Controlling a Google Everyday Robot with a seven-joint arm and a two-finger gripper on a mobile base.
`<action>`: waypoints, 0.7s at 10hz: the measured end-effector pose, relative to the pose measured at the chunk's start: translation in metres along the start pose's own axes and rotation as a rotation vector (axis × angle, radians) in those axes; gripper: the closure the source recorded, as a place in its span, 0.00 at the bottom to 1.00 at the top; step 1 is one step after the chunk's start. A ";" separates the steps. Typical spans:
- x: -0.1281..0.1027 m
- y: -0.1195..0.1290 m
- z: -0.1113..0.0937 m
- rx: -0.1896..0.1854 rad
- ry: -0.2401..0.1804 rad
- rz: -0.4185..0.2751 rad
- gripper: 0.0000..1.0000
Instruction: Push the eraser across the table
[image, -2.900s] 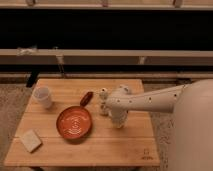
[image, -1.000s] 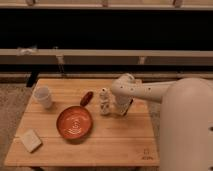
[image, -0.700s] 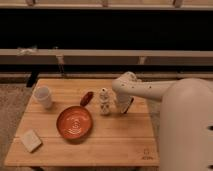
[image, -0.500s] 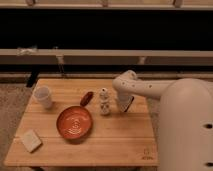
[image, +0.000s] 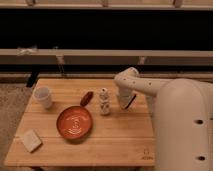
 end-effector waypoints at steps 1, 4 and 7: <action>0.004 0.000 -0.001 0.004 0.000 0.006 1.00; 0.023 0.000 -0.003 0.014 0.001 0.026 1.00; 0.038 0.001 -0.006 0.020 0.008 0.042 1.00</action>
